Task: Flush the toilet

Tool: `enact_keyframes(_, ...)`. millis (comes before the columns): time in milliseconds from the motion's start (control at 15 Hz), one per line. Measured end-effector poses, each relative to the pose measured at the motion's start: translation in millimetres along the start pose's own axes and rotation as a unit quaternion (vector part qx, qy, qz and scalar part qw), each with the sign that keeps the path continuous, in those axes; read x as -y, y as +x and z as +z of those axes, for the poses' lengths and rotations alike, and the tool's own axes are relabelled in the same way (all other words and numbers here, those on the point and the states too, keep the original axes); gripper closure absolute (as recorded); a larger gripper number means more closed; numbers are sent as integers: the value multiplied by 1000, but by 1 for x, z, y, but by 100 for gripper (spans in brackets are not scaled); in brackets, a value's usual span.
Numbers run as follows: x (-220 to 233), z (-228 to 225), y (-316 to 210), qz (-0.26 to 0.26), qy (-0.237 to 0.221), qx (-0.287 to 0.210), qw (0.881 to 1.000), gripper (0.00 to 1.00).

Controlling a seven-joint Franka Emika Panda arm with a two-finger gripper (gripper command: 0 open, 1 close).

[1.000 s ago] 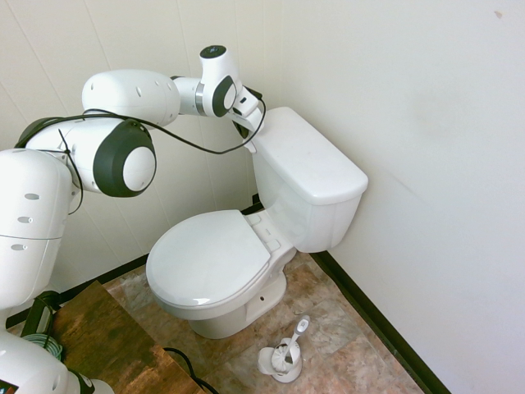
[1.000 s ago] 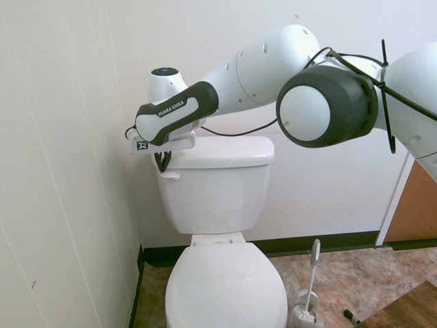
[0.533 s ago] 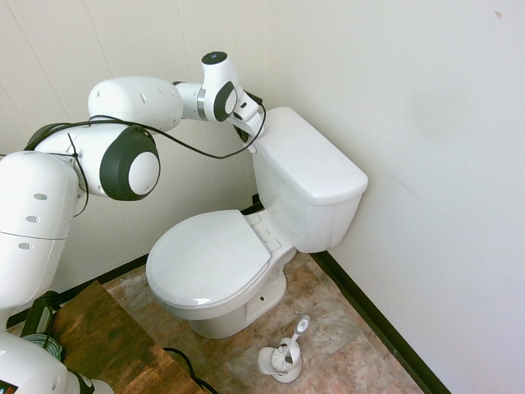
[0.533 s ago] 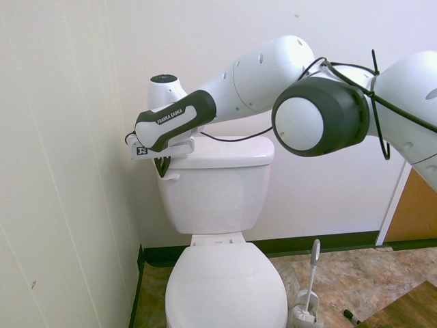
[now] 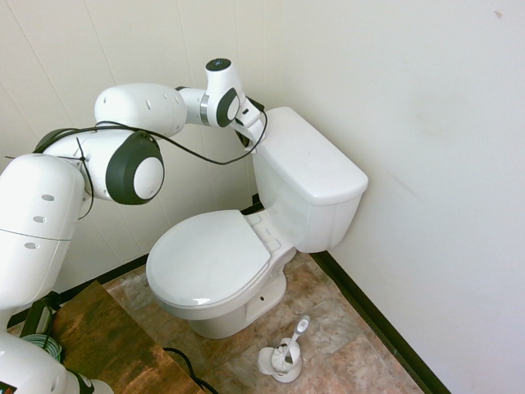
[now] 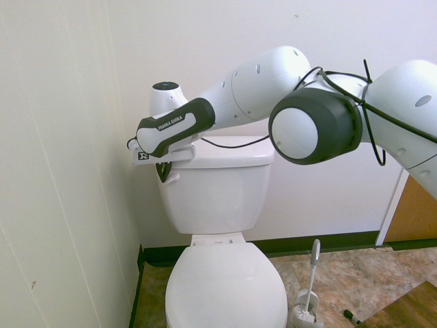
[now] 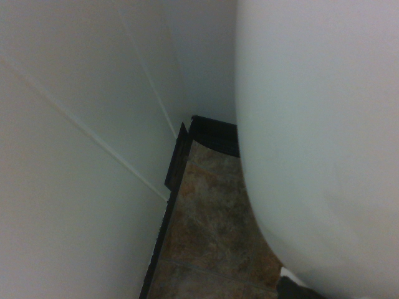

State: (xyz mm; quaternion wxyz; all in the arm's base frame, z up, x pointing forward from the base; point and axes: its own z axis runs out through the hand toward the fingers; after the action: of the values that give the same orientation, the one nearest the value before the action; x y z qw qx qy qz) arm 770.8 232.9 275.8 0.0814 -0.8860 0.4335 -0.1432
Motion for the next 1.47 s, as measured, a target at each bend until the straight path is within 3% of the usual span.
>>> enact_keyframes(467,3,-3,-3,-19,6,14,1000,100)
enact_keyframes(867,10,-43,-13,-60,3,30,998,100)
enact_keyframes(1467,-46,-95,-8,-58,-21,43,997,100)
